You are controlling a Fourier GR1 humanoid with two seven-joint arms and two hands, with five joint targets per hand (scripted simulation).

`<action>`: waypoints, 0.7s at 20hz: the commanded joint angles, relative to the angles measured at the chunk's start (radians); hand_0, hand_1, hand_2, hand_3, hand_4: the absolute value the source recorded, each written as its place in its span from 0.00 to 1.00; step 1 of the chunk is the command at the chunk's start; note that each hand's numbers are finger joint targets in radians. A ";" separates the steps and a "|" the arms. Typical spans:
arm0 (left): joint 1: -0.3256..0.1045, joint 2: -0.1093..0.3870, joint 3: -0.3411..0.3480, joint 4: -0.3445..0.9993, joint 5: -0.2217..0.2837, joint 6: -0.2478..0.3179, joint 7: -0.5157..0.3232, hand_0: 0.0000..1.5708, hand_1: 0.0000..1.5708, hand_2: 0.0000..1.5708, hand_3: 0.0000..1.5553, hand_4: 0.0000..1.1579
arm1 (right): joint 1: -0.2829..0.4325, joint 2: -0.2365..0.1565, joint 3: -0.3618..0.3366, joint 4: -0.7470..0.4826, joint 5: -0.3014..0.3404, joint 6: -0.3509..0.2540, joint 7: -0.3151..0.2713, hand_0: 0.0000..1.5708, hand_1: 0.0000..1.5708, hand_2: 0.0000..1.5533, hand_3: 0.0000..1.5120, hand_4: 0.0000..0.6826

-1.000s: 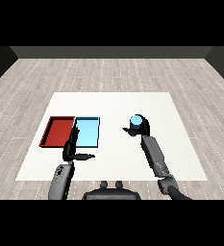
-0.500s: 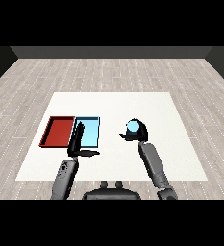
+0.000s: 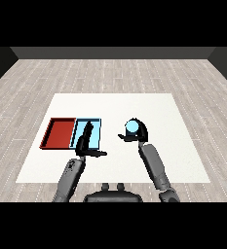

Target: Pick the blue can and put it in the blue box

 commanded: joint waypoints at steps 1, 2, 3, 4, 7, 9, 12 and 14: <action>-0.061 -0.002 -0.093 0.083 0.036 0.081 -0.037 0.00 0.00 0.00 0.00 0.00 | 0.009 0.005 0.026 -0.046 0.005 -0.039 0.024 0.92 0.92 0.95 0.92 0.81; -0.034 -0.002 -0.103 -0.015 0.032 0.083 0.042 0.00 0.00 0.00 0.00 0.00 | -0.026 -0.003 0.009 -0.058 0.025 -0.005 0.079 0.92 0.92 0.95 0.91 0.82; -0.055 -0.002 -0.082 0.115 0.047 0.048 -0.055 0.00 0.00 0.00 0.00 0.00 | -0.091 0.005 -0.018 0.080 0.003 0.019 -0.018 0.92 0.92 0.95 0.91 0.83; -0.145 -0.002 -0.072 0.104 0.066 0.064 0.010 0.00 0.00 0.00 0.00 0.00 | -0.052 0.005 0.009 -0.011 0.015 0.000 0.015 0.91 0.91 0.95 0.92 0.83; -0.141 -0.002 -0.134 0.118 0.057 0.119 -0.007 0.00 0.00 0.00 0.00 0.00 | -0.082 0.005 0.039 0.015 -0.022 -0.029 0.012 0.92 0.92 0.95 0.92 0.83; -0.060 -0.001 -0.099 0.074 0.025 0.045 -0.015 0.00 0.00 0.00 0.00 0.00 | -0.033 0.005 0.134 -0.066 -0.048 -0.081 0.048 0.92 0.92 0.95 0.91 0.80; -0.175 -0.002 -0.139 0.190 0.071 0.119 -0.008 0.00 0.00 0.00 0.00 0.00 | -0.064 0.005 0.132 -0.066 -0.043 -0.089 0.078 0.92 0.92 0.94 0.91 0.81; -0.144 -0.002 -0.157 0.168 0.074 0.113 -0.011 0.00 0.00 0.00 0.00 0.00 | -0.053 0.005 0.173 -0.113 -0.050 -0.120 0.121 0.92 0.92 0.94 0.91 0.81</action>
